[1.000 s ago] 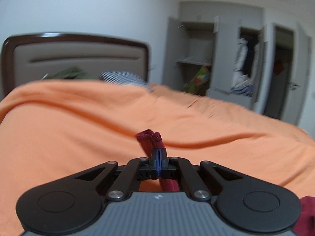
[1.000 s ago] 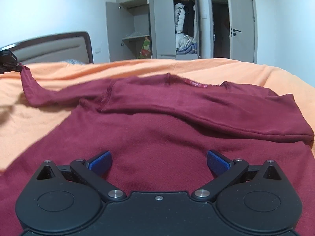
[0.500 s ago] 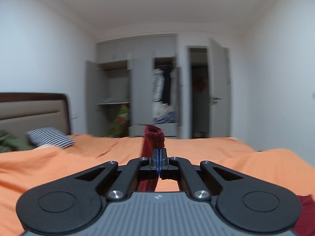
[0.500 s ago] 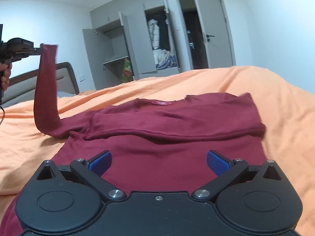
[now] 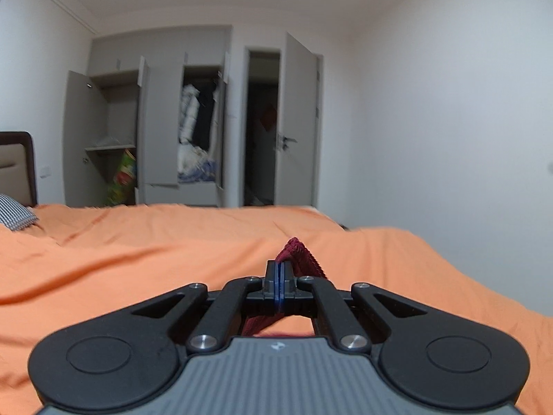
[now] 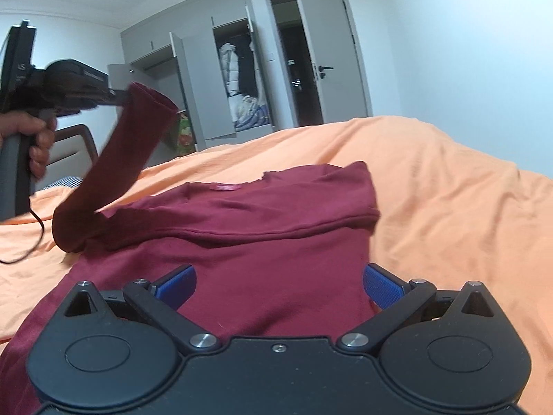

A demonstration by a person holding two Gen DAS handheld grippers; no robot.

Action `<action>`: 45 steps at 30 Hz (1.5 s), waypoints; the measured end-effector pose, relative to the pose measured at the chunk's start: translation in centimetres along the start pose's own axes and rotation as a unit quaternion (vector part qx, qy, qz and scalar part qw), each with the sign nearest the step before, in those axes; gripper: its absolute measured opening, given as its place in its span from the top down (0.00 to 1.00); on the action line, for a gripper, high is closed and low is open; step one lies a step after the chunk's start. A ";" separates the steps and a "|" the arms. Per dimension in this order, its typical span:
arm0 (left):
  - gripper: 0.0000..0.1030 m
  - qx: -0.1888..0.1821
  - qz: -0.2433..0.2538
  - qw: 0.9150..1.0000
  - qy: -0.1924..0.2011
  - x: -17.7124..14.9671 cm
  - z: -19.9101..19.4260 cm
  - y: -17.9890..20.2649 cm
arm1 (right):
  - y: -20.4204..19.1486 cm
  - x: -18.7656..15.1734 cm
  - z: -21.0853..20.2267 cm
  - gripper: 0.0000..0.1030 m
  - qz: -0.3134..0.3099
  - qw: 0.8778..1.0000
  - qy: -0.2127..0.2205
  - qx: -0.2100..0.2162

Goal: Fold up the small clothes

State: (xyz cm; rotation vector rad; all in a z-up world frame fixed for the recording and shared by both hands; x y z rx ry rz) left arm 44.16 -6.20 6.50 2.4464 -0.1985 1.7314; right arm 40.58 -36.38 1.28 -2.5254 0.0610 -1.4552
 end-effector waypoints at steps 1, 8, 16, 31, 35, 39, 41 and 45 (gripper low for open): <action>1.00 -0.001 0.001 1.000 -0.005 -0.8 0.3 0.7 | 0.2 -0.1 -0.2 0.00 0.002 1.000 0.000 -0.001; 1.00 -0.021 -0.017 0.997 -0.079 -5.6 1.7 3.2 | 0.8 -0.8 -0.5 0.00 0.008 1.000 -0.007 -0.009; 1.00 -0.056 -0.027 0.990 -0.128 -8.4 2.6 4.1 | 0.9 -1.4 -0.3 0.00 0.008 1.000 -0.015 -0.013; 0.30 -0.083 -0.078 0.982 -0.148 -8.6 0.1 2.2 | 0.6 -2.0 0.2 0.00 -0.004 0.999 -0.031 -0.024; 0.19 -0.074 -0.086 0.983 -0.144 -8.3 -0.7 1.7 | 0.5 -2.2 0.4 0.00 -0.005 0.999 -0.038 -0.025; 0.07 -0.040 -0.083 0.988 -0.126 -7.7 -1.6 0.8 | 0.4 -2.3 0.7 0.00 -0.008 0.999 -0.041 -0.027; 0.05 -0.025 -0.072 0.989 -0.125 -7.4 -1.9 0.2 | 0.4 -2.4 0.8 0.00 -0.010 0.999 -0.043 -0.027; 0.03 0.013 -0.053 0.991 -0.122 -6.5 -2.8 -2.7 | 0.3 -1.8 1.2 0.00 -0.011 0.999 -0.050 -0.017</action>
Point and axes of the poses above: each gripper's, at about its wrist camera, not at the fingertips, and z roughly the way its jaws point, y to its right, x to its top, the point moved 5 cm from there along z, roughly the way its jaws point, and after that the axes turned 4 degrees about -y, right-handed, at the moved point
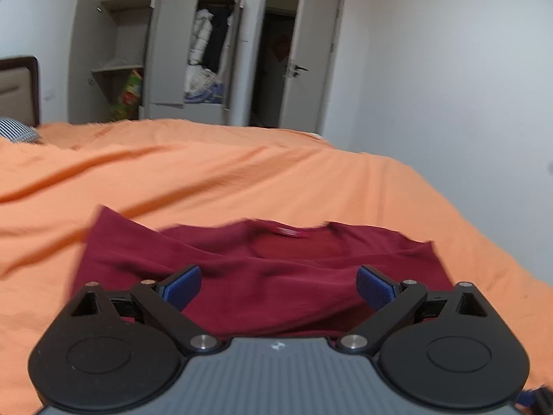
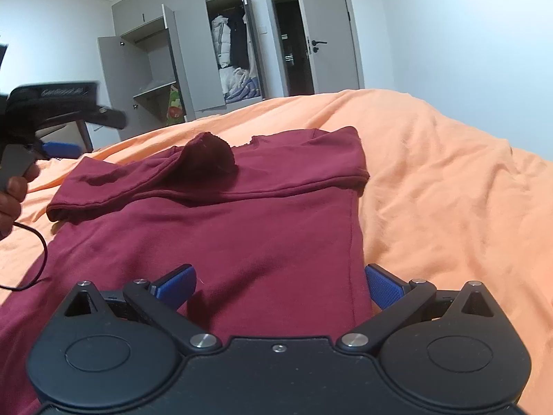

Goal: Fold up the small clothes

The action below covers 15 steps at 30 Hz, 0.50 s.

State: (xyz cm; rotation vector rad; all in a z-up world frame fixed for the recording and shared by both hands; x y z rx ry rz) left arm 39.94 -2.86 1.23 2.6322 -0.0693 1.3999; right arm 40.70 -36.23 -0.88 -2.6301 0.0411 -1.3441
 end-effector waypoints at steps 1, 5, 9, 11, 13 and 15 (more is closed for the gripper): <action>0.02 0.009 0.000 1.000 -0.001 0.3 -0.4 -1.1 | -0.1 0.4 0.1 0.00 -0.001 1.000 0.000 0.007; 0.00 0.063 0.002 0.998 0.000 2.2 -2.7 -6.3 | -1.1 2.9 0.5 0.00 -0.009 0.999 0.011 0.046; 0.00 0.141 0.004 0.990 0.019 3.5 -5.4 -11.7 | -2.6 6.2 2.5 0.00 -0.005 0.994 0.011 0.109; 0.00 0.166 -0.012 0.986 0.020 3.6 -6.2 -14.1 | -3.5 7.8 4.0 0.00 0.009 0.991 -0.001 0.137; 0.00 0.182 -0.035 0.983 0.019 3.1 -6.7 -16.1 | -4.6 9.3 5.3 0.00 0.019 0.986 -0.005 0.164; 0.00 0.191 -0.058 0.980 0.014 2.4 -6.7 -17.8 | -5.7 10.5 6.7 0.00 0.034 0.981 -0.016 0.188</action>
Point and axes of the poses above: each gripper's, at about its wrist camera, not at the fingertips, and z roughly the way its jaws point, y to its right, x to its top, the point moved 5 cm from there along z, roughly the way its jaws point, and after that the axes turned 4 degrees about -y, right-handed, at the moved point
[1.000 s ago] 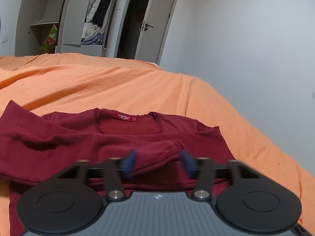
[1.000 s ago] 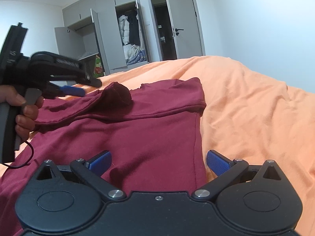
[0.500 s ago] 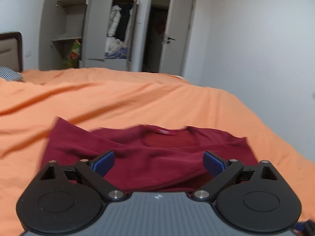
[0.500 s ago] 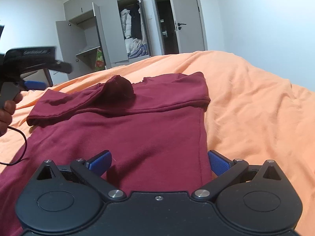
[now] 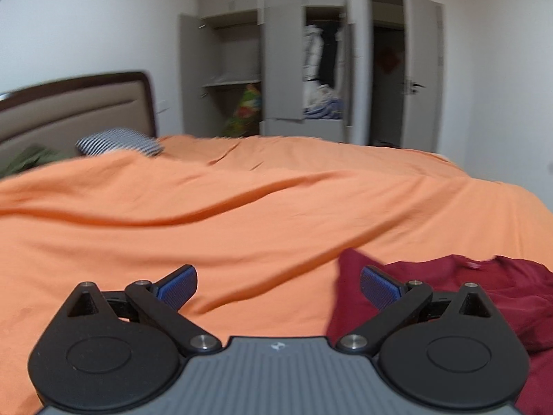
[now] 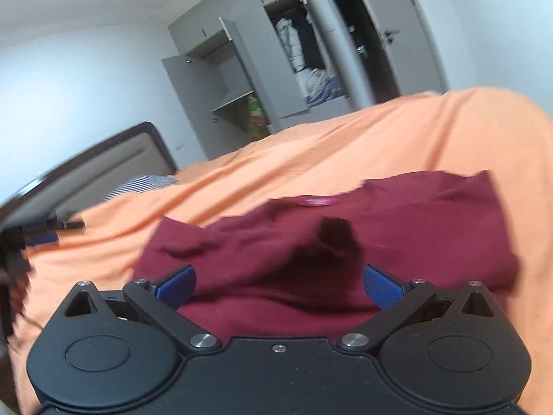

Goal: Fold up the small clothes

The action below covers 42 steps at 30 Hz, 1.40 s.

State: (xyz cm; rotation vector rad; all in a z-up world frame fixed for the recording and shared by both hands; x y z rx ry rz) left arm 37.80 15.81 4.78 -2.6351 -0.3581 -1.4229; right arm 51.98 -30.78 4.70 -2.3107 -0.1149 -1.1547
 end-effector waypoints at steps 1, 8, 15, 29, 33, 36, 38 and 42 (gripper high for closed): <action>0.00 0.004 -0.010 1.000 -0.006 -0.4 0.3 -0.6 | -0.2 0.5 0.8 0.00 0.012 1.000 -0.007 0.010; 0.00 0.007 -0.049 0.998 -0.048 -3.7 2.3 -2.6 | 0.4 1.8 5.4 0.00 0.084 0.995 -0.060 -0.014; 0.00 0.002 -0.047 0.997 -0.061 -5.2 2.7 -2.2 | 1.9 1.9 6.6 0.04 0.147 0.988 -0.042 -0.033; 0.00 -0.007 -0.050 0.997 -0.066 -5.7 3.0 -0.9 | 1.2 4.1 6.2 0.90 0.016 0.989 0.025 -0.142; 0.00 -0.014 -0.054 0.996 -0.065 -5.7 3.2 -0.4 | 0.0 4.7 3.7 0.90 -0.088 0.972 0.096 -0.194; 0.00 -0.017 -0.050 0.996 -0.069 -5.8 3.5 0.2 | 0.8 4.3 3.2 0.90 -0.112 0.964 0.099 -0.221; 0.00 -0.019 -0.046 0.996 -0.069 -5.9 3.6 0.6 | 1.8 3.8 3.4 0.90 -0.110 0.962 0.087 -0.235; 0.00 -0.019 -0.039 0.997 -0.069 -5.9 4.1 1.3 | 3.5 2.4 4.1 0.90 -0.097 0.962 0.067 -0.248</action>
Point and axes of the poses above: each gripper's, at about its wrist camera, not at the fingertips, and z roughly the way its jaws point, y to its right, x to its top, the point moved 5 cm from there along z, roughly the way its jaws point, and after that the axes turned 4 degrees about -y, right-handed, at the moved point
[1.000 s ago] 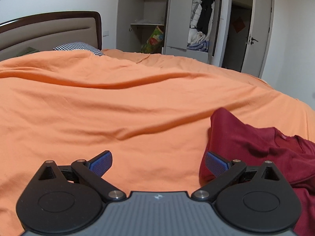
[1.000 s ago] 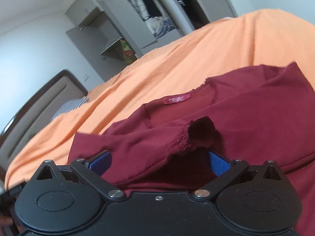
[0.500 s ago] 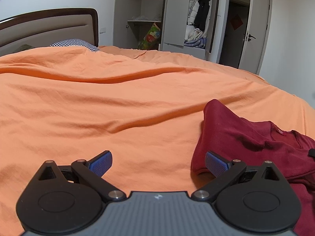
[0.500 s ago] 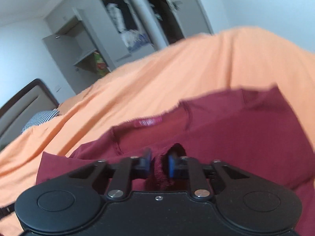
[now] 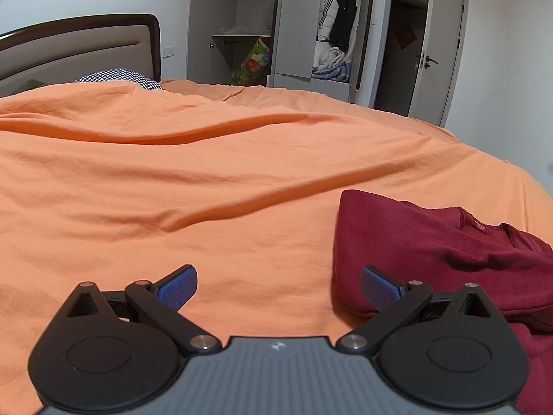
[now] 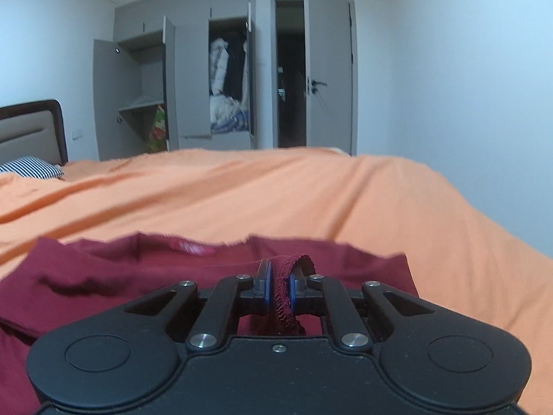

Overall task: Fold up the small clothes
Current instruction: 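Hold the shirt edge with the right gripper, then open it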

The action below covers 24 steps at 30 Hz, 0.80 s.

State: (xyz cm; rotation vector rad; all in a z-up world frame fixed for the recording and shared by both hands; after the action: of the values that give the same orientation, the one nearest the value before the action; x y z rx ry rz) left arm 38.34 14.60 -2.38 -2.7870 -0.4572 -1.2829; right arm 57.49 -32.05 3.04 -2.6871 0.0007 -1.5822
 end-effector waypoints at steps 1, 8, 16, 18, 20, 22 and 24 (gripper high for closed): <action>0.00 0.001 0.001 1.000 0.000 0.1 0.2 0.1 | 0.1 -0.4 0.3 0.90 -0.001 1.000 -0.005 -0.002; 0.00 0.016 0.011 1.000 -0.005 -0.1 1.2 0.2 | 0.3 -1.9 0.8 0.90 0.000 1.000 -0.010 -0.024; 0.00 -0.005 0.032 0.999 -0.012 -1.8 1.4 -0.3 | 1.4 -3.5 2.2 0.87 0.010 0.999 -0.031 -0.043; 0.00 -0.009 0.063 0.998 -0.011 -2.4 1.4 0.3 | 1.7 -3.8 2.4 0.86 0.020 0.998 -0.036 -0.042; 0.00 -0.007 0.096 0.995 -0.013 -3.1 1.7 1.1 | 2.0 -4.0 2.5 0.85 0.027 0.998 -0.038 -0.039; 0.00 -0.003 0.125 0.992 -0.013 -3.8 2.2 2.2 | 1.9 -4.2 2.6 0.82 0.027 0.998 -0.040 -0.037; 0.00 0.003 0.148 0.989 -0.010 -4.3 2.9 3.2 | 1.9 -4.3 2.6 0.81 0.027 0.998 -0.040 -0.038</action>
State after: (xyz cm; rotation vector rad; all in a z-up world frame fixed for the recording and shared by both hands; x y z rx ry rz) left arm 38.70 10.93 -7.19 -2.7312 -0.0420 -1.1832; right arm 57.73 -33.82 -2.05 -2.7816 0.1330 -1.4885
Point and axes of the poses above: each gripper's, at about its wrist camera, not at the fingertips, and z roughly the way its jaws point, y to its right, x to its top, the point moved 5 cm from there along z, roughly the way its jaws point, and after that the axes turned 4 degrees about -y, right-handed, at the moved point
